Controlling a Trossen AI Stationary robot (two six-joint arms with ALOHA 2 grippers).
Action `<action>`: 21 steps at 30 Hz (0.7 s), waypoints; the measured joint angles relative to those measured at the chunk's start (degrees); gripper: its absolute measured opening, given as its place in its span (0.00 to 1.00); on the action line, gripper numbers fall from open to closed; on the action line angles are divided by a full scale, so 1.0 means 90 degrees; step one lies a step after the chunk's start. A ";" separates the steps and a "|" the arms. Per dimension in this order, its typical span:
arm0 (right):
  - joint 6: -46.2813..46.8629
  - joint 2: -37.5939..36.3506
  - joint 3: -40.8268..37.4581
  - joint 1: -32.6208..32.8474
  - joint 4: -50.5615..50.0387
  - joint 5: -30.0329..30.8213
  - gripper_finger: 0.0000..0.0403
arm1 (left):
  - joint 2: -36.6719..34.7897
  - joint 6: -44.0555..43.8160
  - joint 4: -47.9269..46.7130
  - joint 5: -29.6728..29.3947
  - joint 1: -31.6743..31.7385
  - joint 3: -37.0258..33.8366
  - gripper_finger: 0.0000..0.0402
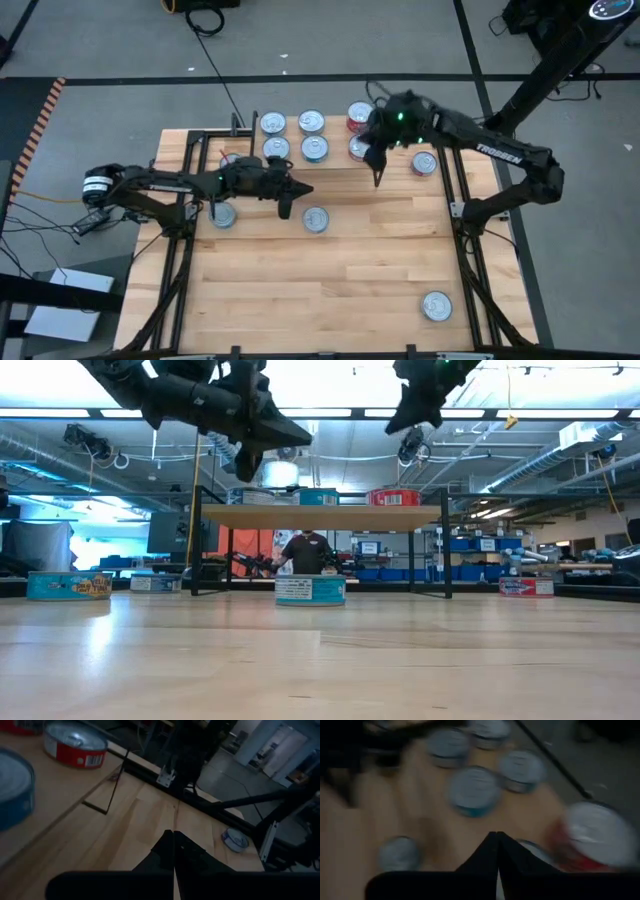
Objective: Stack canned seafood by type on shelf
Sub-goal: Stack the yellow-blue tuna can on top of the other yellow-blue can on the shelf
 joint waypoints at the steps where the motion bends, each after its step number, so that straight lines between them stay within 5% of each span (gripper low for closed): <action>1: 0.0081 -0.0029 -0.0154 0.0176 0.0255 -0.0035 0.02 | -0.0076 0.0064 -0.0031 0.0146 0.0060 0.0000 0.01; 9: 0.1152 -0.0065 -0.1366 0.1459 0.2826 0.0187 0.01 | -0.0838 0.0235 -0.0786 0.1665 0.0563 0.0002 0.01; 17: 0.1934 0.0039 -0.2230 0.2432 0.4769 0.1849 0.01 | -0.1065 0.0762 -0.1603 0.2429 0.0726 0.0000 0.01; 21: 0.1901 0.0100 -0.2544 0.2743 0.5097 0.2425 0.01 | -0.1002 0.1307 -0.1918 0.2312 0.0727 0.0000 0.01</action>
